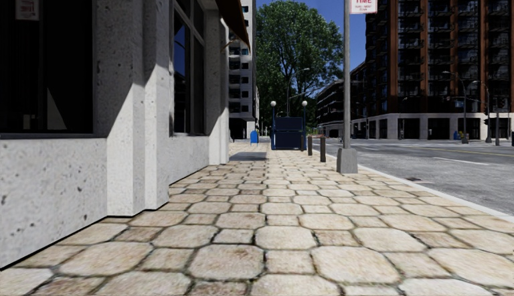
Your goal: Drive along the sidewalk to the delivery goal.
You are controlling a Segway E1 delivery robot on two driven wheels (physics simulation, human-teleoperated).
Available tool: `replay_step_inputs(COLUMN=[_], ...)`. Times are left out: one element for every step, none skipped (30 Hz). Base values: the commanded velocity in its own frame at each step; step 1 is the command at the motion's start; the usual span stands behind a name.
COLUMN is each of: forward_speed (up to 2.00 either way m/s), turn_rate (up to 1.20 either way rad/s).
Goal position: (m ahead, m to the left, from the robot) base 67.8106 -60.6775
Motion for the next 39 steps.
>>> replay_step_inputs(forward_speed=[2.0, 2.0, 2.0, 2.0, 2.0, 2.0, 2.0, 2.0, 2.0, 2.0, 2.0, 2.0, 2.0, 2.0, 2.0, 2.0, 2.0, 2.0, 2.0, 2.0, 2.0, 2.0, 2.0, 2.0, 2.0, 2.0, 2.0, 2.0, 2.0, 2.0, 2.0, 2.0, 2.0, 2.0, 2.0, 2.0, 2.0, 2.0, 2.0], turn_rate=[0.0, 0.0, 0.0, 0.0, 0.0, 0.0, 0.0, 0.0, 0.0, 0.0, 0.0, 0.0, 0.0, 0.0, 0.0, 0.0, 0.0, 0.0, 0.0, 0.0, 0.0, 0.0, 0.0, 0.0, 0.0, 0.0, 0.0, 0.0, 0.0, 0.0, 0.0, 0.0, 0.0, 0.0, 0.0, 0.0, 0.0, 0.0, 0.0])
